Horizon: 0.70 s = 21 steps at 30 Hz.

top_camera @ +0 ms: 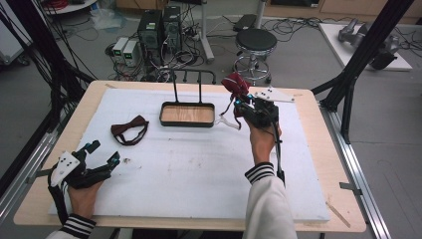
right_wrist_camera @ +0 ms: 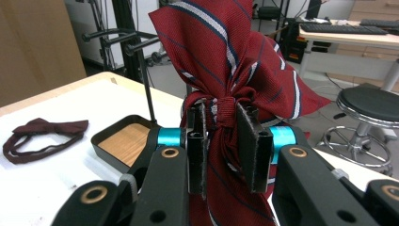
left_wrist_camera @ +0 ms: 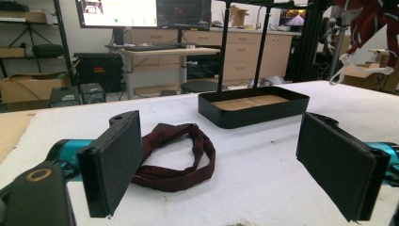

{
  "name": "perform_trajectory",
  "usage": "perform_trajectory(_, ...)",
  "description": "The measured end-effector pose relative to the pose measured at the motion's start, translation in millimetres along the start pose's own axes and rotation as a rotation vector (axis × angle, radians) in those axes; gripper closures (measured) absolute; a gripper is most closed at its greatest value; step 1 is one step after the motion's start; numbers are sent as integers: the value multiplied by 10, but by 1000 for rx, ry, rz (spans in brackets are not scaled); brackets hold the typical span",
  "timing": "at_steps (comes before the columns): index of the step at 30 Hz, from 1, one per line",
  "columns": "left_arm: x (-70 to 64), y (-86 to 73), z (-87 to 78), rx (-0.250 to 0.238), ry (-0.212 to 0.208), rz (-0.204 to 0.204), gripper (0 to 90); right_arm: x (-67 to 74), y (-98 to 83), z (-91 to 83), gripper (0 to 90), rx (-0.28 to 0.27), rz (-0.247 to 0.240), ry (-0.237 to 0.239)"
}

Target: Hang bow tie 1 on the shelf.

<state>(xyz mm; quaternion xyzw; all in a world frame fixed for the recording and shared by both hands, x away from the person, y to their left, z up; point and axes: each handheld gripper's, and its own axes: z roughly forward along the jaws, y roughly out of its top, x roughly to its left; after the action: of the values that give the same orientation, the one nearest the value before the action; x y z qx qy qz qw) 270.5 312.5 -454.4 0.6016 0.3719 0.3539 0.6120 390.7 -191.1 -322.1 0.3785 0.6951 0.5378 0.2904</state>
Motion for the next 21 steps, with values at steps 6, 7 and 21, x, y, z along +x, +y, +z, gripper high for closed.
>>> perform_trajectory(6,-1,0,-3,1,-1,4,154,30,75,121,752,-3,-9,7)
perform_trajectory(7,0,0,-3,1,-2,3,154,32,81,142,752,-2,-6,9)
perform_trajectory(21,-3,-2,-4,-6,-1,0,154,109,216,423,752,12,-29,9)
